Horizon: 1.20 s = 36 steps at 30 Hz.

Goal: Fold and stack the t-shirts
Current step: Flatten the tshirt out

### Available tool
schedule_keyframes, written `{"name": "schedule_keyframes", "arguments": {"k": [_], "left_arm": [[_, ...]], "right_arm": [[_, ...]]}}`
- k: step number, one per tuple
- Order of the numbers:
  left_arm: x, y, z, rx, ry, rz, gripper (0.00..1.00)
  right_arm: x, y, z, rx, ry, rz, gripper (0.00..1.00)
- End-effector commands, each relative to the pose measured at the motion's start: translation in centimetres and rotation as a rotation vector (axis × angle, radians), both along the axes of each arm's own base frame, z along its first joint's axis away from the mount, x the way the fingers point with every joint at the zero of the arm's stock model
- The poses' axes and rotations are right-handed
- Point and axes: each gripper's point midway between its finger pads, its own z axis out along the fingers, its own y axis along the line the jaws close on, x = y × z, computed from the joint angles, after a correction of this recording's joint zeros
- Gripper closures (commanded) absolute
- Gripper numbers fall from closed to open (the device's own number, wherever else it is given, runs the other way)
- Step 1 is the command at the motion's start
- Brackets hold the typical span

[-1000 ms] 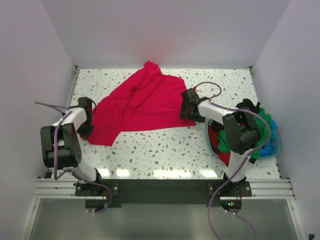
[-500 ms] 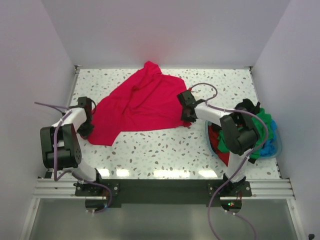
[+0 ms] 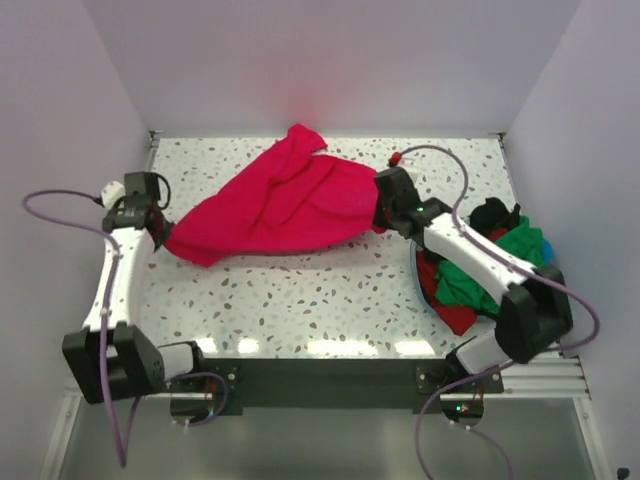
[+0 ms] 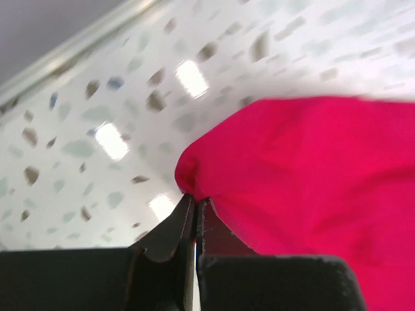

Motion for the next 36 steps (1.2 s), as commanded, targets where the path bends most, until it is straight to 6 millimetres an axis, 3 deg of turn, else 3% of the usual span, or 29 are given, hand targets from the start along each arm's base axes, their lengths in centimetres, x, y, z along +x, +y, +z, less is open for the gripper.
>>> {"name": "schedule_keyframes", "arguments": {"k": [1, 2, 3, 5, 6, 7, 8, 9, 10, 11, 12, 13, 15, 16, 21, 23, 26, 29, 30, 32, 33, 35, 36], "left_arm": [[1.3, -0.8, 12.2, 0.037, -0.329, -0.093, 1.0], [1.3, -1.1, 14.5, 0.041, -0.385, -0.111, 1.0], [1.3, -1.3, 18.7, 0.06, -0.485, -0.129, 1.0], [0.2, -1.7, 22.8, 0.084, -0.556, -0.159, 1.0], [-0.3, -1.7, 27.4, 0.115, -0.65, -0.166, 1.0], [-1.0, -1.9, 28.8, 0.128, -0.65, -0.182, 1.0], [-1.4, -2.0, 30.8, 0.143, -0.684, -0.191, 1.0], [-2.9, -2.3, 35.7, 0.181, -0.798, -0.201, 1.0], [-2.9, -2.4, 36.5, 0.187, -0.78, -0.222, 1.0], [-3.5, -2.5, 38.2, 0.202, -0.813, -0.225, 1.0], [-4.9, -2.8, 42.3, 0.237, -0.916, -0.231, 1.0], [-5.7, -2.9, 43.4, 0.257, -0.938, -0.242, 1.0], [-7.3, -3.1, 46.0, 0.292, -1.027, -0.237, 1.0], [-9.1, -3.4, 48.1, 0.329, -1.114, -0.24, 1.0], [-13.2, -4.4, 50.3, 0.363, -1.259, -0.251, 1.0], [-12.9, -5.2, 50.4, 0.355, -1.262, -0.303, 1.0], [-10.7, -4.7, 49.2, 0.34, -1.203, -0.299, 1.0], [-7.9, -3.6, 47.7, 0.331, -1.138, -0.266, 1.0], [-6.0, -3.3, 46.3, 0.319, -1.096, -0.266, 1.0], [-3.4, -3.2, 45.7, 0.311, -1.084, -0.283, 1.0], [-0.5, -2.9, 43.5, 0.286, -1.02, -0.293, 1.0], [2.8, -2.8, 42.1, 0.264, -0.995, -0.317, 1.0], [5.7, -2.6, 39.1, 0.235, -0.925, -0.332, 1.0]], "right_arm": [[-0.2, -1.0, 12.3, 0.058, -0.253, 0.027, 1.0], [-0.9, -1.5, 15.3, 0.079, -0.316, 0.038, 1.0], [-1.7, -1.9, 16.8, 0.083, -0.333, 0.045, 1.0], [-3.1, -2.6, 22.4, 0.13, -0.435, 0.066, 1.0], [-4.0, -3.0, 23.5, 0.131, -0.441, 0.075, 1.0], [-4.6, -3.2, 26.8, 0.164, -0.501, 0.081, 1.0], [-5.4, -3.5, 28.4, 0.177, -0.53, 0.095, 1.0], [-6.6, -3.8, 29.8, 0.196, -0.546, 0.112, 1.0], [-7.6, -4.1, 32.7, 0.232, -0.602, 0.121, 1.0], [-8.3, -4.3, 34.0, 0.248, -0.626, 0.136, 1.0], [-9.3, -4.1, 34.9, 0.271, -0.631, 0.169, 1.0], [-10.8, -4.6, 37.6, 0.31, -0.691, 0.187, 1.0], [-12.6, -4.4, 39.3, 0.348, -0.706, 0.24, 1.0], [-14.0, -4.8, 41.3, 0.377, -0.749, 0.256, 1.0], [-17.2, -5.1, 42.9, 0.446, -0.778, 0.318, 1.0], [-17.2, -4.7, 42.0, 0.457, -0.758, 0.331, 1.0], [-15.9, -3.8, 40.3, 0.449, -0.715, 0.333, 1.0], [-13.8, -2.9, 38.2, 0.417, -0.664, 0.318, 1.0], [-12.6, -2.4, 37.3, 0.4, -0.638, 0.309, 1.0], [-10.8, -1.9, 35.6, 0.37, -0.6, 0.28, 1.0], [-9.1, -1.7, 34.7, 0.344, -0.589, 0.244, 1.0], [-6.8, -1.6, 32.1, 0.294, -0.546, 0.189, 1.0], [-5.4, -1.9, 31.2, 0.257, -0.538, 0.141, 1.0]]}}
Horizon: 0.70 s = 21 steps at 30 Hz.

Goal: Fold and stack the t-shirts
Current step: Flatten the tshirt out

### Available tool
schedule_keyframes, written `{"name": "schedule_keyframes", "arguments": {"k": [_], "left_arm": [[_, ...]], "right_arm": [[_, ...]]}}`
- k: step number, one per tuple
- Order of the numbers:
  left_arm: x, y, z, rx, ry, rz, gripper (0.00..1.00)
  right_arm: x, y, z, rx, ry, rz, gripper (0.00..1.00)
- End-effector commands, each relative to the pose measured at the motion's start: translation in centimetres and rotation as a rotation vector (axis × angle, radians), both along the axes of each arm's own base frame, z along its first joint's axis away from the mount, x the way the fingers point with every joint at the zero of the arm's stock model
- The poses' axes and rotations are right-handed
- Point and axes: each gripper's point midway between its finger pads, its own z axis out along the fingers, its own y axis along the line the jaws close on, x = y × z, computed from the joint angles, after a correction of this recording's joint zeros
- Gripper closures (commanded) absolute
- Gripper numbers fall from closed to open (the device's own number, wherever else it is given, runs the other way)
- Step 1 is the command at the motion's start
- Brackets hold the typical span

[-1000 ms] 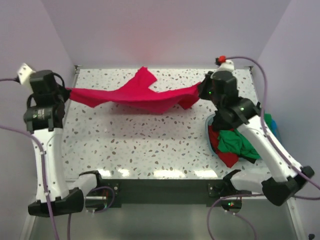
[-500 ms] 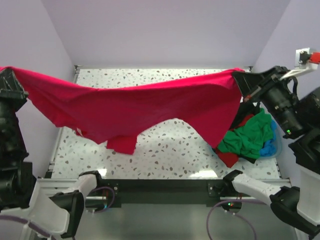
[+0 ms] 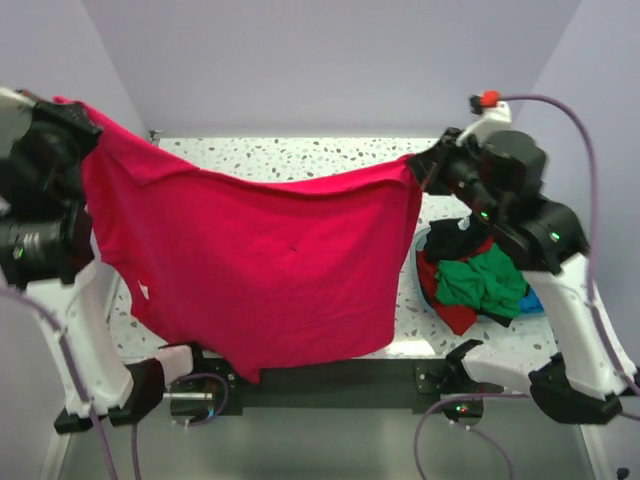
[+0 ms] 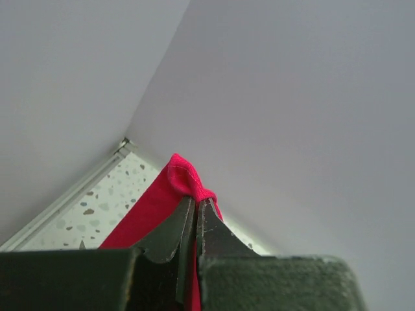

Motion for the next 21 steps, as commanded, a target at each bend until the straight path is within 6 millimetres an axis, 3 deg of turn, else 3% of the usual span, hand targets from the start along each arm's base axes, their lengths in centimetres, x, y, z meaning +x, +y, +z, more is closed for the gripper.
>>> {"name": "schedule_keyframes", "arguments": {"k": [1, 2, 3, 4, 5, 6, 7, 8, 9, 10, 11, 12, 13, 14, 15, 16, 17, 18, 19, 20, 21], "left_arm": [[9.0, 0.4, -4.0, 0.015, 0.073, -0.06, 1.0], [10.6, 0.4, -5.0, 0.014, 0.081, -0.076, 1.0], [13.1, 0.5, -8.3, 0.002, 0.146, -0.094, 1.0], [14.7, 0.2, -8.9, 0.003, 0.133, -0.119, 1.0], [16.0, 0.2, -10.1, -0.002, 0.151, -0.133, 1.0], [18.2, 0.3, -13.7, -0.021, 0.216, -0.143, 1.0], [19.6, 0.4, -14.6, -0.037, 0.208, -0.147, 1.0], [20.8, 0.5, -16.9, -0.05, 0.243, -0.148, 1.0], [22.9, 0.8, -20.1, -0.069, 0.296, -0.153, 1.0], [24.3, 0.6, -21.1, -0.077, 0.291, -0.17, 1.0], [25.5, 0.4, -23.0, -0.084, 0.314, -0.185, 1.0], [27.4, 0.1, -26.3, -0.104, 0.361, -0.21, 1.0], [28.8, -0.2, -27.4, -0.103, 0.364, -0.229, 1.0], [30.0, -0.4, -28.1, -0.102, 0.364, -0.24, 1.0], [31.7, -0.3, -31.4, -0.109, 0.416, -0.244, 1.0], [32.7, -0.8, -32.4, -0.105, 0.431, -0.259, 1.0], [34.5, -0.9, -34.3, -0.103, 0.452, -0.269, 1.0], [35.2, -0.9, -35.0, -0.098, 0.46, -0.272, 1.0], [35.7, -1.3, -35.8, -0.09, 0.48, -0.28, 1.0], [36.5, -1.3, -35.7, -0.082, 0.47, -0.282, 1.0], [36.9, -1.4, -37.7, -0.084, 0.509, -0.28, 1.0]], "right_arm": [[5.9, 0.4, -4.4, -0.078, 0.066, -0.143, 1.0], [7.2, 0.8, -5.6, -0.098, 0.088, -0.154, 1.0], [8.7, 1.1, -6.4, -0.101, 0.096, -0.162, 1.0], [11.1, 1.5, -9.4, -0.121, 0.159, -0.163, 1.0], [12.5, 1.8, -10.7, -0.111, 0.182, -0.167, 1.0], [14.6, 1.0, -11.2, -0.086, 0.177, -0.196, 1.0], [16.1, 1.6, -12.5, -0.077, 0.197, -0.172, 1.0], [18.5, 2.1, -15.7, -0.093, 0.244, -0.171, 1.0], [20.2, 2.4, -17.0, -0.083, 0.255, -0.166, 1.0], [22.0, 2.6, -16.7, -0.062, 0.244, -0.14, 1.0], [24.3, 3.1, -21.0, -0.091, 0.314, -0.13, 1.0], [25.9, 2.9, -22.2, -0.086, 0.323, -0.129, 1.0], [27.8, 3.4, -20.9, -0.067, 0.284, -0.117, 1.0], [29.9, 3.5, -25.5, -0.091, 0.35, -0.12, 1.0], [31.6, 3.2, -23.9, -0.069, 0.323, -0.126, 1.0], [32.7, 3.5, -25.2, -0.07, 0.339, -0.112, 1.0], [34.0, 3.2, -28.2, -0.073, 0.378, -0.111, 1.0], [34.9, 3.3, -28.9, -0.063, 0.376, -0.105, 1.0], [36.0, 3.4, -27.7, -0.044, 0.332, -0.095, 1.0], [36.7, 3.3, -27.9, -0.028, 0.322, -0.095, 1.0], [37.8, 3.1, -28.6, -0.011, 0.314, -0.094, 1.0]]}}
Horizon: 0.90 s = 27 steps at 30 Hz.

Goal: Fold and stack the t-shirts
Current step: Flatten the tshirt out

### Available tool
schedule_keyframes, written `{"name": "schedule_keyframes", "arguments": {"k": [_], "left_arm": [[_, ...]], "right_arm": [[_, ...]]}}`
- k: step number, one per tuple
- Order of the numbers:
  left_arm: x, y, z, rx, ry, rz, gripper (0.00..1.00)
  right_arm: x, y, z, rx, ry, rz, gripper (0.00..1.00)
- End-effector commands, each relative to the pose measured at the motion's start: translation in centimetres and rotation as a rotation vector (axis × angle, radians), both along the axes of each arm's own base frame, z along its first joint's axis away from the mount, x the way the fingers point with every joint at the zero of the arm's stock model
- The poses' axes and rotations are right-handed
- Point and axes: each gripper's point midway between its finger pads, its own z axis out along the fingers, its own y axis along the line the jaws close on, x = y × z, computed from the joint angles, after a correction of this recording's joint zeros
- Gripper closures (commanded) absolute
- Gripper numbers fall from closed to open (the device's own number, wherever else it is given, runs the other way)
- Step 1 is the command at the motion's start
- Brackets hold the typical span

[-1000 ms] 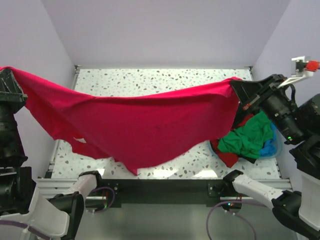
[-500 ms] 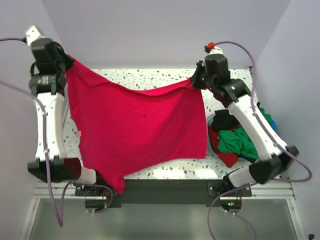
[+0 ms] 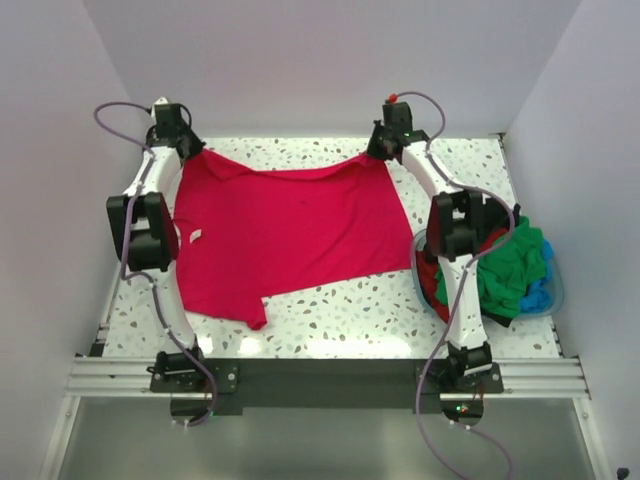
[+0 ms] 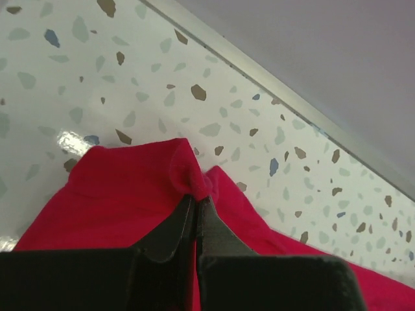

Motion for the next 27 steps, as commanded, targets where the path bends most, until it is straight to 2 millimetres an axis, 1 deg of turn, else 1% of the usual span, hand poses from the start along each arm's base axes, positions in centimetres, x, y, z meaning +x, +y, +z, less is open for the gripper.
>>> {"name": "schedule_keyframes", "arguments": {"k": [1, 2, 3, 4, 5, 6, 7, 8, 9, 10, 11, 12, 13, 14, 15, 16, 17, 18, 19, 20, 21, 22, 23, 24, 25, 26, 27], "left_arm": [[3.3, -0.9, 3.3, 0.029, -0.124, -0.042, 1.0], [3.4, -0.9, 2.8, 0.027, -0.116, -0.042, 1.0], [3.0, -0.8, 2.0, 0.028, -0.098, -0.033, 1.0], [2.7, -0.7, 1.7, 0.029, -0.091, -0.023, 1.0], [1.8, -0.7, 0.3, 0.029, -0.061, -0.018, 1.0], [1.3, -0.4, 1.5, 0.039, -0.082, -0.003, 1.0], [0.7, -0.2, 1.7, 0.045, -0.08, 0.009, 1.0], [-0.5, -0.1, 0.6, 0.049, -0.052, 0.019, 1.0], [-1.1, 0.0, 2.6, 0.054, -0.093, 0.036, 1.0], [-1.7, 0.0, 3.1, 0.052, -0.1, 0.041, 1.0], [-2.7, -0.1, 2.8, 0.05, -0.088, 0.04, 1.0], [-3.3, -0.4, 5.1, 0.043, -0.125, 0.032, 1.0], [-3.8, -0.4, 6.1, 0.047, -0.134, 0.038, 1.0], [-4.7, -0.2, 9.0, 0.058, -0.177, 0.052, 1.0], [-5.7, 0.2, 10.3, 0.069, -0.183, 0.079, 1.0], [-6.5, 0.5, 12.0, 0.08, -0.207, 0.097, 1.0], [-7.3, 0.6, 13.6, 0.088, -0.231, 0.11, 1.0], [-9.2, 0.7, 17.3, 0.102, -0.295, 0.123, 1.0], [-10.3, 0.7, 19.2, 0.112, -0.328, 0.129, 1.0], [-12.4, 0.6, 23.2, 0.118, -0.407, 0.136, 1.0], [-13.9, 0.9, 24.6, 0.132, -0.419, 0.156, 1.0], [-15.1, 0.8, 26.3, 0.138, -0.446, 0.159, 1.0], [-17.5, 0.7, 30.1, 0.148, -0.525, 0.163, 1.0], [-18.8, 0.5, 31.2, 0.162, -0.532, 0.152, 1.0], [-20.0, 0.3, 32.7, 0.17, -0.561, 0.147, 1.0], [-22.3, 0.1, 35.8, 0.174, -0.626, 0.148, 1.0], [-23.4, -0.2, 36.3, 0.175, -0.62, 0.14, 1.0]], "right_arm": [[3.6, 0.5, 6.2, 0.108, -0.185, 0.041, 1.0], [3.9, 0.3, 6.0, 0.125, -0.186, 0.036, 1.0], [4.4, 0.0, 6.1, 0.136, -0.201, 0.032, 1.0], [4.4, -0.1, 5.9, 0.141, -0.203, 0.036, 1.0], [4.5, -0.2, 5.8, 0.143, -0.204, 0.037, 1.0], [4.3, -0.3, 5.6, 0.142, -0.198, 0.043, 1.0], [4.2, -0.2, 6.0, 0.136, -0.205, 0.053, 1.0], [4.1, -0.3, 6.0, 0.124, -0.21, 0.067, 1.0], [3.9, -0.2, 5.9, 0.12, -0.205, 0.08, 1.0], [3.6, -0.1, 5.9, 0.117, -0.197, 0.092, 1.0], [3.2, -0.2, 6.6, 0.11, -0.198, 0.1, 1.0], [2.6, -0.3, 6.9, 0.1, -0.179, 0.107, 1.0], [2.1, -0.5, 7.4, 0.087, -0.175, 0.113, 1.0], [1.5, -1.0, 10.5, 0.069, -0.217, 0.104, 1.0], [0.5, -1.3, 10.6, 0.058, -0.198, 0.104, 1.0], [-0.2, -1.6, 12.2, 0.052, -0.219, 0.105, 1.0], [-1.6, -2.0, 16.3, 0.055, -0.28, 0.098, 1.0], [-2.7, -2.2, 18.0, 0.057, -0.299, 0.096, 1.0], [-3.8, -2.5, 18.1, 0.058, -0.283, 0.092, 1.0], [-5.9, -2.9, 22.3, 0.072, -0.347, 0.083, 1.0], [-7.2, -3.1, 22.0, 0.073, -0.331, 0.083, 1.0], [-8.3, -3.3, 23.1, 0.084, -0.344, 0.077, 1.0], [-9.5, -3.5, 24.6, 0.09, -0.367, 0.076, 1.0], [-11.9, -3.9, 27.1, 0.099, -0.399, 0.076, 1.0], [-13.3, -4.2, 28.5, 0.104, -0.417, 0.072, 1.0], [-14.6, -4.5, 29.7, 0.11, -0.434, 0.07, 1.0], [-16.0, -4.6, 30.1, 0.113, -0.424, 0.073, 1.0]]}}
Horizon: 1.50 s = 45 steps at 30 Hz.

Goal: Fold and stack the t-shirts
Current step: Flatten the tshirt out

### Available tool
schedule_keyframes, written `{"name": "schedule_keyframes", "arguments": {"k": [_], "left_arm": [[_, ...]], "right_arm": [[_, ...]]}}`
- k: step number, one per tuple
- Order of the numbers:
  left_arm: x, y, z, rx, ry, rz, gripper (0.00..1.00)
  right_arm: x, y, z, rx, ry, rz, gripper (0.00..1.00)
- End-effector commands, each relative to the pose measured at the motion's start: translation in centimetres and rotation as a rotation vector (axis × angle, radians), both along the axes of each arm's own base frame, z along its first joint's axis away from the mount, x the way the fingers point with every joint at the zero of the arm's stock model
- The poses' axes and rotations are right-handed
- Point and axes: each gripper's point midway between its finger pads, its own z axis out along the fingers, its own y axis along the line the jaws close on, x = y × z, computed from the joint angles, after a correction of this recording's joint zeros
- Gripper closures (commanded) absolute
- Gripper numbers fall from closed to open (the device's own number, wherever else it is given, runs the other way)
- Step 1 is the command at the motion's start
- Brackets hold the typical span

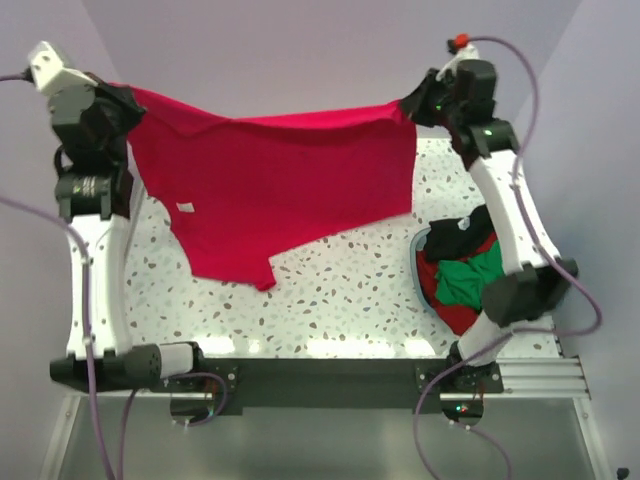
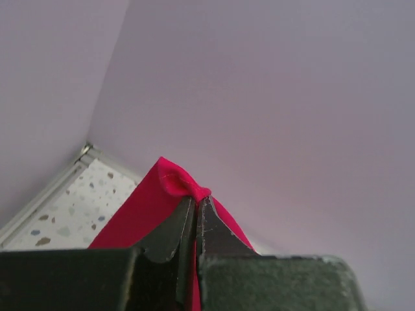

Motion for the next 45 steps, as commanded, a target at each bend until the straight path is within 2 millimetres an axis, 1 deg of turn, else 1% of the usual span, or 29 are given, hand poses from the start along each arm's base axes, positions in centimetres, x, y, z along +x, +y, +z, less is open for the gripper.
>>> {"name": "schedule_keyframes", "arguments": {"k": [1, 2, 3, 4, 5, 7, 8, 10, 12, 15, 19, 21, 24, 27, 29, 30, 31, 32, 33, 35, 36, 37, 38, 39, 40, 41, 42, 43, 45], "left_arm": [[-5.6, 0.1, 5.1, 0.05, -0.061, 0.023, 1.0], [-8.0, -0.3, 7.9, 0.061, -0.125, 0.02, 1.0], [-9.2, -0.5, 8.4, 0.065, -0.127, 0.012, 1.0], [-10.6, -0.7, 9.5, 0.069, -0.15, 0.011, 1.0], [-13.2, -1.0, 11.9, 0.075, -0.215, 0.012, 1.0], [-15.9, -1.2, 13.3, 0.08, -0.246, 0.013, 1.0], [-18.8, -1.6, 15.5, 0.088, -0.315, 0.014, 1.0], [-21.5, -1.9, 16.7, 0.098, -0.35, 0.011, 1.0], [-25.8, -2.3, 19.0, 0.114, -0.438, 0.016, 1.0], [-30.6, -2.9, 21.3, 0.132, -0.556, 0.014, 1.0], [-32.9, -3.6, 22.6, 0.152, -0.634, -0.006, 1.0], [-31.9, -3.5, 22.6, 0.157, -0.62, -0.008, 1.0], [-28.2, -2.6, 21.5, 0.149, -0.549, 0.02, 1.0], [-23.0, -1.9, 19.6, 0.167, -0.476, 0.026, 1.0], [-18.1, -1.7, 16.4, 0.179, -0.379, 0.0, 1.0], [-16.5, -2.0, 16.4, 0.202, -0.395, -0.024, 1.0], [-13.4, -1.9, 13.4, 0.197, -0.322, -0.041, 1.0], [-10.9, -1.8, 11.6, 0.196, -0.28, -0.054, 1.0], [-9.0, -1.9, 10.8, 0.198, -0.282, -0.066, 1.0], [-3.9, -1.6, 4.9, 0.185, -0.166, -0.09, 1.0], [-2.3, -1.5, 4.0, 0.178, -0.175, -0.091, 1.0], [-0.4, -1.3, 0.7, 0.166, -0.115, -0.096, 1.0], [2.2, -1.1, -1.5, 0.165, -0.088, -0.104, 1.0], [3.6, -1.0, -3.3, 0.157, -0.062, -0.108, 1.0], [6.3, -0.8, -7.6, 0.142, 0.018, -0.119, 1.0], [7.8, -0.9, -9.1, 0.143, 0.029, -0.133, 1.0], [9.3, -1.1, -10.2, 0.142, 0.024, -0.153, 1.0], [12.1, -1.0, -14.1, 0.128, 0.099, -0.172, 1.0], [14.6, -1.3, -17.5, 0.115, 0.163, -0.201, 1.0]], "right_arm": [[-6.8, -1.4, 6.9, 0.032, -0.109, -0.006, 1.0], [-8.2, -1.6, 7.9, 0.039, -0.124, -0.001, 1.0], [-9.9, -1.8, 8.5, 0.042, -0.129, 0.006, 1.0], [-12.4, -2.1, 10.6, 0.054, -0.178, 0.016, 1.0], [-14.0, -2.4, 11.6, 0.059, -0.197, 0.019, 1.0], [-17.0, -2.8, 13.0, 0.064, -0.218, 0.03, 1.0], [-19.6, -3.1, 14.9, 0.077, -0.268, 0.042, 1.0], [-22.7, -3.4, 16.5, 0.085, -0.303, 0.058, 1.0], [-26.4, -3.7, 18.6, 0.104, -0.357, 0.082, 1.0], [-30.1, -3.9, 20.2, 0.116, -0.406, 0.112, 1.0], [-31.5, -4.5, 20.3, 0.11, -0.424, 0.1, 1.0], [-30.3, -4.5, 19.3, 0.106, -0.402, 0.085, 1.0], [-27.5, -3.7, 17.2, 0.108, -0.342, 0.095, 1.0], [-23.7, -2.6, 14.6, 0.105, -0.266, 0.108, 1.0], [-21.1, -2.4, 12.6, 0.096, -0.217, 0.089, 1.0], [-19.5, -2.1, 11.1, 0.096, -0.198, 0.088, 1.0], [-17.9, -1.7, 9.6, 0.098, -0.165, 0.087, 1.0], [-16.6, -1.4, 9.2, 0.105, -0.178, 0.09, 1.0], [-15.1, -1.0, 6.7, 0.1, -0.128, 0.095, 1.0], [-11.2, -0.3, 3.2, 0.092, -0.076, 0.09, 1.0], [-9.7, 0.0, 0.9, 0.082, -0.035, 0.086, 1.0], [-8.4, 0.2, -0.6, 0.077, -0.011, 0.084, 1.0], [-5.6, 0.9, -4.3, 0.066, 0.051, 0.094, 1.0], [-4.2, 1.4, -5.6, 0.065, 0.072, 0.103, 1.0], [-2.7, 1.8, -7.5, 0.057, 0.103, 0.112, 1.0], [-1.1, 1.9, -8.9, 0.047, 0.12, 0.108, 1.0], [1.7, 2.4, -12.2, 0.039, 0.179, 0.102, 1.0], [3.1, 2.5, -13.6, 0.02, 0.19, 0.101, 1.0], [6.6, 3.4, -17.3, 0.015, 0.234, 0.112, 1.0]]}}
